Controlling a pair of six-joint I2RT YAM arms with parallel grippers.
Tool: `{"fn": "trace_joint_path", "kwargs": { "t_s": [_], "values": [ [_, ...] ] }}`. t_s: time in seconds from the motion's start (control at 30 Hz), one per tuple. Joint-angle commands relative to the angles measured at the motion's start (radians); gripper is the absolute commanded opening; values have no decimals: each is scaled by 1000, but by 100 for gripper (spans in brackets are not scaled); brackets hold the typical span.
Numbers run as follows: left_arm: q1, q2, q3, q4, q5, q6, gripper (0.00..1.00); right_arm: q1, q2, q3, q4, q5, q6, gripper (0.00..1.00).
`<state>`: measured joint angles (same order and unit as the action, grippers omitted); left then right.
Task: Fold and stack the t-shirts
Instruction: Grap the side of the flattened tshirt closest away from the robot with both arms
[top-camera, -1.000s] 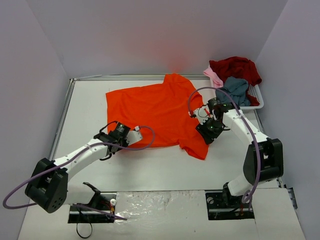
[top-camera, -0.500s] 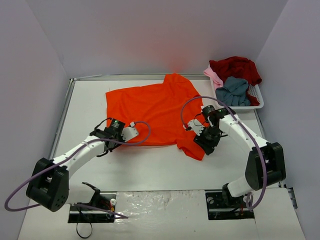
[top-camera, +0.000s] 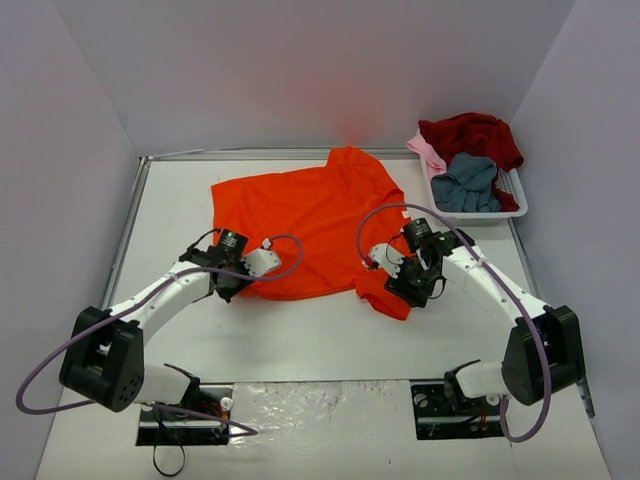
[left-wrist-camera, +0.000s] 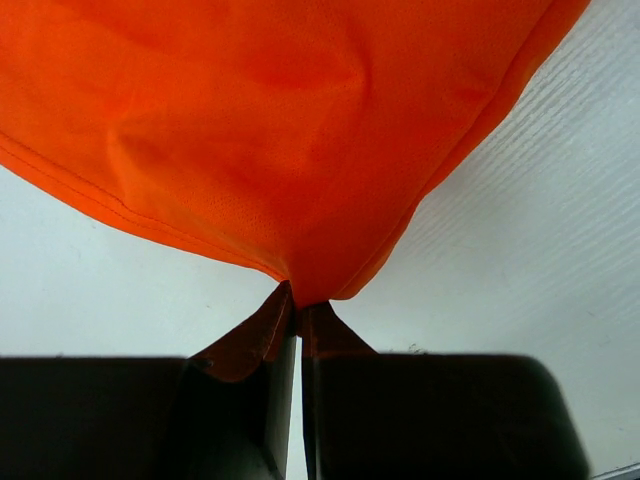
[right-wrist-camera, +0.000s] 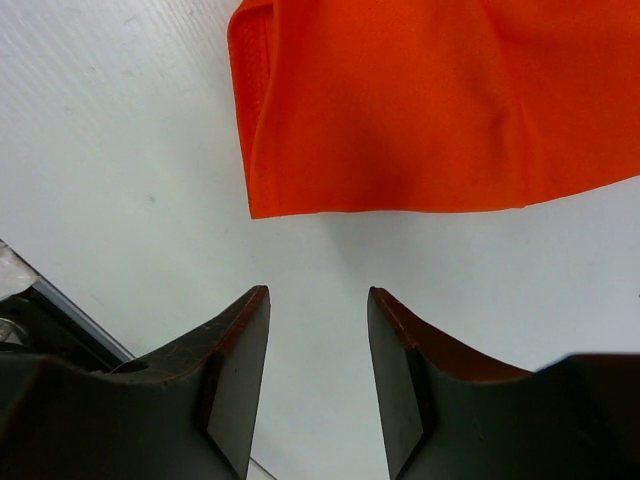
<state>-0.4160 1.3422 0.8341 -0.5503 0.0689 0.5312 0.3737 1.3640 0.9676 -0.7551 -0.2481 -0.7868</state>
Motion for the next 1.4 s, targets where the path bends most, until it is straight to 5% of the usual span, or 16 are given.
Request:
{"fn": "trace_joint_path", "kwargs": {
  "t_s": [0.0, 1.37],
  "values": [
    [11, 0, 33, -42, 45, -5, 2, 11, -43, -58, 34, 55, -71, 40],
    [95, 80, 26, -16, 63, -20, 2, 186, 119, -159, 148, 78, -61, 41]
  ]
}}
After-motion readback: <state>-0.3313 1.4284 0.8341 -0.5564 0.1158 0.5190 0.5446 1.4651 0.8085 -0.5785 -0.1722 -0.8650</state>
